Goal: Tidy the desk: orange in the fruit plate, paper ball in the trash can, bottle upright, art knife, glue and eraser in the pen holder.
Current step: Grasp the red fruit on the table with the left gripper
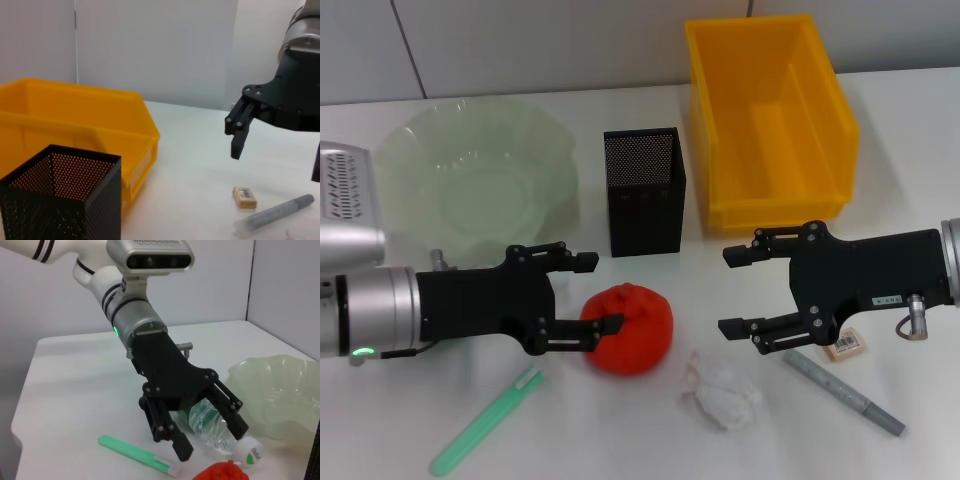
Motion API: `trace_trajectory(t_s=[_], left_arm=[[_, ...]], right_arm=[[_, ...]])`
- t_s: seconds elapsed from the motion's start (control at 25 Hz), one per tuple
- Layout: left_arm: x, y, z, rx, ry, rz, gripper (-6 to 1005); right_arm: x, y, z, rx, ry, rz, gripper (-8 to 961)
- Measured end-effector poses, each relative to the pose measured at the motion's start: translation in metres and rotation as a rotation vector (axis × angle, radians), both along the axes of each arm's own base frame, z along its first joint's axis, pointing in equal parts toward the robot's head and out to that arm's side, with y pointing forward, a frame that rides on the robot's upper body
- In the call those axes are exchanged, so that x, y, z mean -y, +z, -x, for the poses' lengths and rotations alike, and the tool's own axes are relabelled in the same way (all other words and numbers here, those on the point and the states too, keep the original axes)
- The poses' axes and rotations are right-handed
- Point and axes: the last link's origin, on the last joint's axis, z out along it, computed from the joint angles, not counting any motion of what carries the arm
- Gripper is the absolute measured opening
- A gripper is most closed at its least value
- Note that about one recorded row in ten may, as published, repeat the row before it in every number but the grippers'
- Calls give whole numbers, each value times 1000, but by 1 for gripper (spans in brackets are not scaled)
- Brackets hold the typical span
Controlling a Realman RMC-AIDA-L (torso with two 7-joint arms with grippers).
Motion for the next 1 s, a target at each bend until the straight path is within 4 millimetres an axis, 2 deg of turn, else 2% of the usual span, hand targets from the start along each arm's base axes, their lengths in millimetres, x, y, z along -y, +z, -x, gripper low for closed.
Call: trace_trajectory(t_s=[0.2, 1.0], left_arm=[[-5, -9, 0, -30, -4, -15, 811], [-2, -31, -1, -84, -9, 10, 812]], right_arm=[[1, 0, 0, 3, 2, 4, 778], [1, 0, 1, 0, 0, 14, 775]])
